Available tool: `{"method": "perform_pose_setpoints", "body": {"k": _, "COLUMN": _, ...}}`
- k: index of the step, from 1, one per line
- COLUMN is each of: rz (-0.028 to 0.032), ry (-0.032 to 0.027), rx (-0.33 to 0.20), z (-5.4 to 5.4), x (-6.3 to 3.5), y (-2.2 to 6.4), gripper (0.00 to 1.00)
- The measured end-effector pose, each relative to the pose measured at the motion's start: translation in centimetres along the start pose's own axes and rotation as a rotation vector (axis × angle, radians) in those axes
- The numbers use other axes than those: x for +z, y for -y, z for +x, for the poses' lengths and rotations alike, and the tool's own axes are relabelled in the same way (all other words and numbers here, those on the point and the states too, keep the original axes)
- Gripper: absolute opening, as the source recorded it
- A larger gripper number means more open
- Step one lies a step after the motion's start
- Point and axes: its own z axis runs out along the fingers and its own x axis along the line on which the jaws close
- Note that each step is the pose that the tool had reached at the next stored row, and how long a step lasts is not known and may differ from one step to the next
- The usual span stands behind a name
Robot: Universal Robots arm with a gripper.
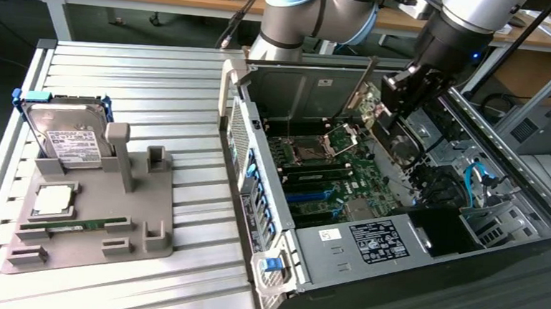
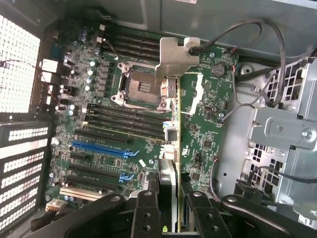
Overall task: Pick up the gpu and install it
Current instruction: 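Insert the gpu into the slot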
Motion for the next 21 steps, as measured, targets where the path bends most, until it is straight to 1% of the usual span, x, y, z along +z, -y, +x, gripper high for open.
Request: {"method": "perform_pose_setpoints", "body": {"k": 21, "rz": 0.0026, "ry": -0.0036, "rx": -0.143, "z": 0.0, "x": 0.02, "y": 0.0, "gripper": 0.27}}
